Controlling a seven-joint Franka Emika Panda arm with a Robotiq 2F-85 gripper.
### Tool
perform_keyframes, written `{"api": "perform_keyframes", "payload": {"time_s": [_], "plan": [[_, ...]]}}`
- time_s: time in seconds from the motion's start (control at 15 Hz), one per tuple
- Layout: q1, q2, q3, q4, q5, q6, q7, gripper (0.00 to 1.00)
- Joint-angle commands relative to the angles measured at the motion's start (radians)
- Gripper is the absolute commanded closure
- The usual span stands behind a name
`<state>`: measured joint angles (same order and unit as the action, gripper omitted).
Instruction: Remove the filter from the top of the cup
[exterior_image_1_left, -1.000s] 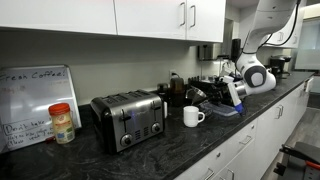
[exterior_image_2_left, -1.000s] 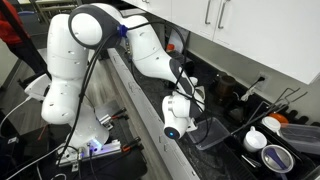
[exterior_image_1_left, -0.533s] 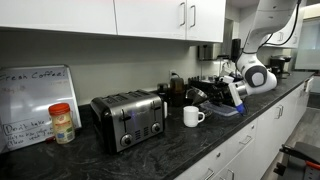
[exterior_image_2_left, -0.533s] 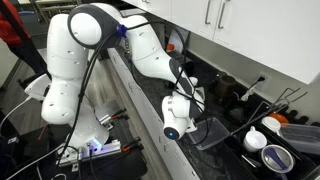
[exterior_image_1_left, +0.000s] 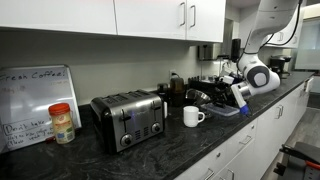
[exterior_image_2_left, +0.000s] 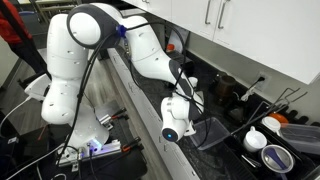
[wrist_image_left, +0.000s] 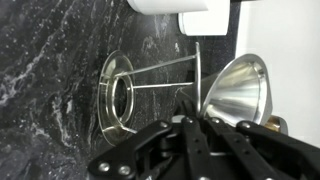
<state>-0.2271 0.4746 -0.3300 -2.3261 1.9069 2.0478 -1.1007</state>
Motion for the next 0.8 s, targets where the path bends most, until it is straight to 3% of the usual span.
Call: {"api": "perform_keyframes", "payload": {"time_s": [0.0, 0.73], "plan": [[0.007, -0.035, -0.007, -0.028, -0.022, 0.034, -0.014, 0.99], [0.022, -0.077, -0.008, -0.05, -0.087, 0.166, -0.008, 0.99]]}}
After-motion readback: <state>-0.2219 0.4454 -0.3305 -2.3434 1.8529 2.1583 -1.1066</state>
